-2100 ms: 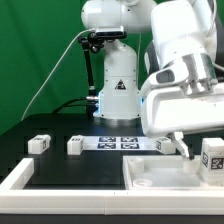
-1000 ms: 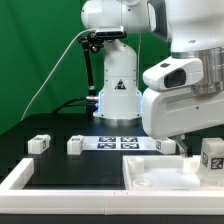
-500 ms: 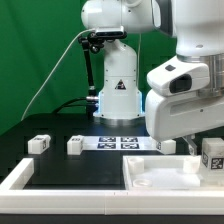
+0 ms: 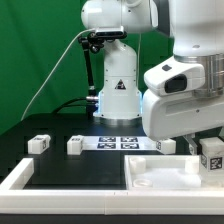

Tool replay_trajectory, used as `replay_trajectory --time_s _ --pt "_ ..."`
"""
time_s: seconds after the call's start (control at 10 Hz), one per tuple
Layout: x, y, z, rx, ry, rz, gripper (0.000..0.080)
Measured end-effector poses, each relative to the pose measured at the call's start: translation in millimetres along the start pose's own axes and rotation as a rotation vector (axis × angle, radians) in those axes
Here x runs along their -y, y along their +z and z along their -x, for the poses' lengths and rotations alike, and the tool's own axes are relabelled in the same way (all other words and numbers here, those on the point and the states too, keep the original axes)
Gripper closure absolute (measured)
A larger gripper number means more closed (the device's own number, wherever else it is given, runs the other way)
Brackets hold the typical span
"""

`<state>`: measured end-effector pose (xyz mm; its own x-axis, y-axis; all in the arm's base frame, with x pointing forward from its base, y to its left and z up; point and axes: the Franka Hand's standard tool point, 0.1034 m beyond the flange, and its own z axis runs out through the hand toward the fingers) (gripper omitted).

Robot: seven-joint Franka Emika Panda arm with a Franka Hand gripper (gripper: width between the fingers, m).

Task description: Assemble one leg

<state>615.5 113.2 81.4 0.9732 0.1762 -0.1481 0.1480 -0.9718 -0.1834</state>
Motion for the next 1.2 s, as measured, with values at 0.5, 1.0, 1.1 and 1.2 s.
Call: replay_trajectory --time_s 0.5,1.0,1.1,1.2 --pt "14.0 7.3 4.7 -0.018 0.635 -0.018 0.0502" --pt "16.0 8.9 3.5 -0.013 0.681 -0.015 0.0418" --pt "15.4 8.9 3.3 -0.014 0.668 -0.013 0.0221" --pt "14.6 9.7 3.6 -0.015 0.542 -0.007 0.0221"
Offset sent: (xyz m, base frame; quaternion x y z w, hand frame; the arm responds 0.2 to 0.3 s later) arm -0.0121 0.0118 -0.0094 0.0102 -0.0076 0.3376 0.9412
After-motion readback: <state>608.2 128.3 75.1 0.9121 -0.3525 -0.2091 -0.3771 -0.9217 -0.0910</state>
